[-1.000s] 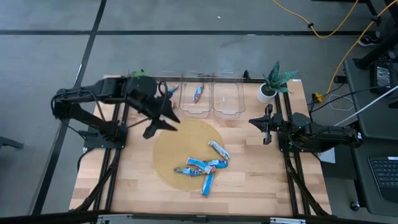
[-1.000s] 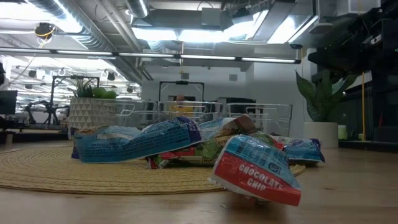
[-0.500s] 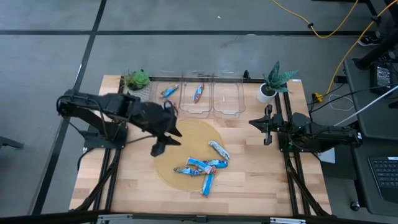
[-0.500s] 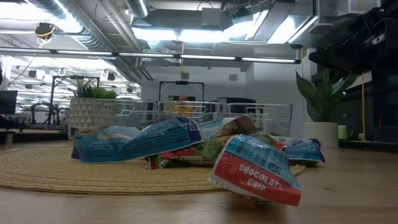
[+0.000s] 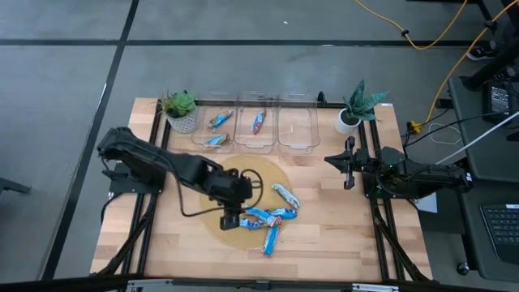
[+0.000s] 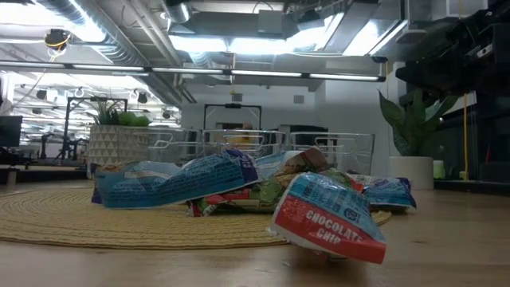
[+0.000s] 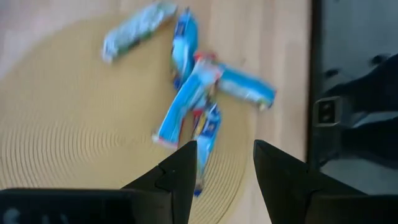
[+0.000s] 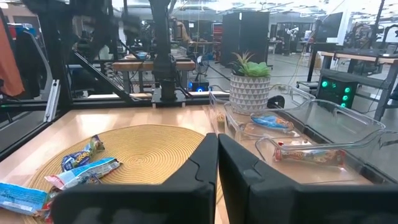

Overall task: Pick and place Granola Bars by type
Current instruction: Put the blue granola bar into the right transparent bin

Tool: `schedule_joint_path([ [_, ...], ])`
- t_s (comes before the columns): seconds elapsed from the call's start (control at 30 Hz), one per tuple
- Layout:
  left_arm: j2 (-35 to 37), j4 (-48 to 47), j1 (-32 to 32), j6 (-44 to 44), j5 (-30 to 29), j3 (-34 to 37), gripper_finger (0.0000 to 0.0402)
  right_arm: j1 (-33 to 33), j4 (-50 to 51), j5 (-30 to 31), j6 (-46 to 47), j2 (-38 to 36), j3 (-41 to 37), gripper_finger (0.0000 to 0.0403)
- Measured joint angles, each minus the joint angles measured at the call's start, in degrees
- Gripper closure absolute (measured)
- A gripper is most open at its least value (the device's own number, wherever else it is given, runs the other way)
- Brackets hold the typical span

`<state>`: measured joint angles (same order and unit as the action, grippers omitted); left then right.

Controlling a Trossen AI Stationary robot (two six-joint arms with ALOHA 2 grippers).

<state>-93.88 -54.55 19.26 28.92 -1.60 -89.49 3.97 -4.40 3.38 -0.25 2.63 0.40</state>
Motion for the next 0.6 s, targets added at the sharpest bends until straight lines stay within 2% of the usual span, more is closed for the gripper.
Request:
schedule_joint_path([
  [0.2, -6.1, -4.6, 1.0, 2.7, -0.5, 0.0, 0.0252, 0.0, 0.1, 0.0, 0.1, 0.0, 0.0, 0.0386],
  [0.47, -14.1, -4.4, 2.6, 5.4, 0.0, 0.0, 0.0249, 0.0, 0.1, 0.0, 0.2, 0.0, 0.0, 0.0386],
  [0.6, -16.6, -3.1, 2.9, 6.9, 0.0, 0.0, 0.0229, 0.0, 0.2, -0.1, 0.2, 0.0, 0.0, 0.0386],
])
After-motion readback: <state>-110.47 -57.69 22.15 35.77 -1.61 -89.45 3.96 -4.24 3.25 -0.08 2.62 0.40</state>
